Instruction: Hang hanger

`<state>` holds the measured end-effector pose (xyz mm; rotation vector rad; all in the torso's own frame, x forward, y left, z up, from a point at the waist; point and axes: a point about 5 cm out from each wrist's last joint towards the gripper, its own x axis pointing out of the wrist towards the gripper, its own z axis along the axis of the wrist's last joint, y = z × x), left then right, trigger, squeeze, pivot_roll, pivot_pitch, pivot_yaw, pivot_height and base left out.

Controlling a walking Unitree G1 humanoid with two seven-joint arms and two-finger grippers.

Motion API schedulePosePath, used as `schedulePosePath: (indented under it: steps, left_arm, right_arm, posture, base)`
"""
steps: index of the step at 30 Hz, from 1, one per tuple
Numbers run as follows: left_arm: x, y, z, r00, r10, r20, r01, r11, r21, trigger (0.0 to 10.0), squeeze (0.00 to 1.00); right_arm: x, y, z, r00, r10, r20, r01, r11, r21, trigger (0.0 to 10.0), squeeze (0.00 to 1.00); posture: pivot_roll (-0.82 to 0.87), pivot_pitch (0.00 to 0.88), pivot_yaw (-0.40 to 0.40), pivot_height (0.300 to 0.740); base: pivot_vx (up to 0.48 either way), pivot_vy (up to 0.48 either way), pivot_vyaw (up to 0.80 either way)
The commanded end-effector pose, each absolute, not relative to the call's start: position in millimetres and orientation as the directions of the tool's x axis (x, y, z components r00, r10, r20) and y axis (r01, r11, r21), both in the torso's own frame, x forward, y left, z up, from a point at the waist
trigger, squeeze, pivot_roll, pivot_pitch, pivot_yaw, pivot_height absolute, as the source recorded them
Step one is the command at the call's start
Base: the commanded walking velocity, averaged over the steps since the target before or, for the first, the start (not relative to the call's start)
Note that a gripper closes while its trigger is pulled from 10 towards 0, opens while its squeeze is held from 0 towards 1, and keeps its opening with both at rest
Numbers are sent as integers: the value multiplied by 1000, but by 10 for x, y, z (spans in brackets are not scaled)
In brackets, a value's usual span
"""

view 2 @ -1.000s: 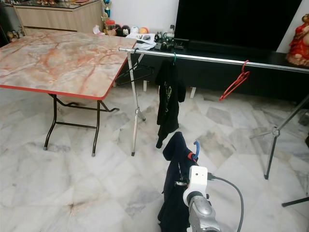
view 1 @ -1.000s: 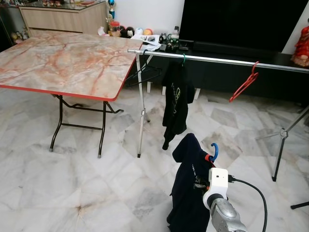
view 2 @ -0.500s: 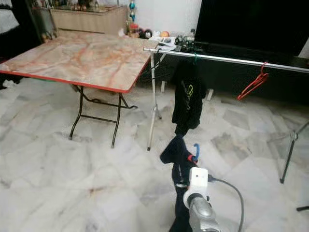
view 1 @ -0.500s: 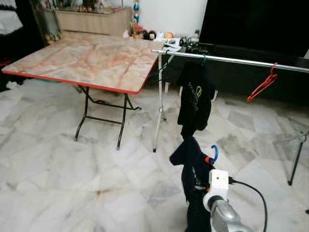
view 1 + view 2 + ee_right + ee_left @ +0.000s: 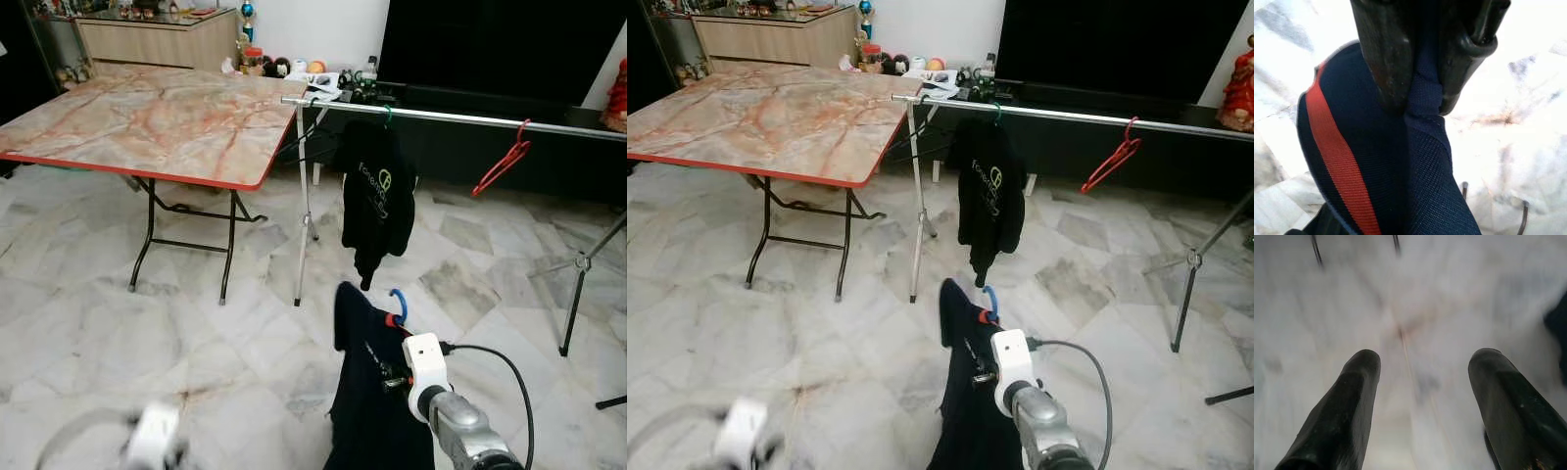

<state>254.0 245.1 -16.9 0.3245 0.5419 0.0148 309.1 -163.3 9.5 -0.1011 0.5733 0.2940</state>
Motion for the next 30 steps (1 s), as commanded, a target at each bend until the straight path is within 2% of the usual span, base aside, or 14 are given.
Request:
schedulePosePath:
  steps: [1,2,4,5,7,8,10,11,14,18,21,24,27,30]
  left_arm:
    - [2606,2391,-107,885,72,-460,74,954,291,10000,0]
    - [2606,2391,-107,885,72,-460,74,954,291,10000,0]
    - [2801,2249,72,915,-71,-398,176,956,236,10000,0]
    - [2857,2141,131,894,-202,-400,320,913,252,10000,0]
    - [2864,2109,142,881,-241,-406,366,892,266,10000,0]
    - [2862,2041,149,828,-332,-452,506,790,346,10000,0]
    - [2830,1989,124,753,-406,-519,630,672,389,10000,0]
    - [2830,1989,124,753,-406,-519,630,672,389,10000,0]
    - [2796,1953,111,672,-473,-570,722,592,358,10000,0]
    - [2774,1925,111,583,-518,-626,796,518,312,10000,0]
    - [2786,1902,105,588,-511,-627,794,514,325,10000,0]
    - [2791,1892,74,614,-491,-618,764,565,311,10000,0]
    - [2839,1935,70,694,-415,-588,670,670,319,10000,0]
    - [2850,1959,78,716,-391,-578,642,693,326,10000,0]
  right_arm:
    - [3175,-1680,198,801,265,-537,-343,938,-49,10000,0]
    - [3175,-1680,198,801,265,-537,-343,938,-49,10000,0]
    - [3236,-1666,301,778,358,-517,-440,897,-40,10000,0]
    - [3257,-1637,365,735,443,-513,-540,840,-48,10000,0]
    - [3258,-1629,380,719,467,-514,-571,819,-54,10000,0]
    - [3254,-1621,411,664,521,-537,-656,750,-84,10000,0]
    - [3238,-1612,439,589,582,-561,-741,666,-87,10000,0]
    - [3238,-1612,439,589,582,-561,-741,666,-87,10000,0]
    - [3205,-1578,510,467,682,-563,-850,522,-73,10000,0]
    - [3125,-1623,538,293,733,-613,-936,352,-26,10000,0]
    - [3091,-1670,549,221,729,-648,-960,280,-14,10000,0]
    - [3108,-1692,593,222,735,-640,-962,273,-20,10000,0]
    - [3104,-1688,667,191,772,-607,-971,240,1,10000,0]
    - [3099,-1692,684,185,774,-605,-973,229,-6,10000,0]
  posture:
    - [150,0,-69,740]
    - [150,0,-69,740]
    - [144,0,-69,740]
    - [141,0,-71,740]
    - [142,0,-72,740]
    - [142,0,-74,740]
    - [144,0,-74,740]
    - [144,0,-74,740]
    - [138,0,-79,740]
    - [150,0,-94,740]
    - [147,0,-101,740]
    - [140,0,-107,740]
    - [128,0,-113,740]
    - [127,0,-115,740]
  base:
    - [0,0,0]
    - [0,0,0]
    - [0,0,0]
    - [0,0,0]
    - [0,0,0]
    - [0,0,0]
    - [0,0,0]
    - [0,0,0]
    - [0,0,0]
    - [0,0,0]
    - [0,0,0]
    - [0,0,0]
    - [0,0,0]
    - [0,0,0]
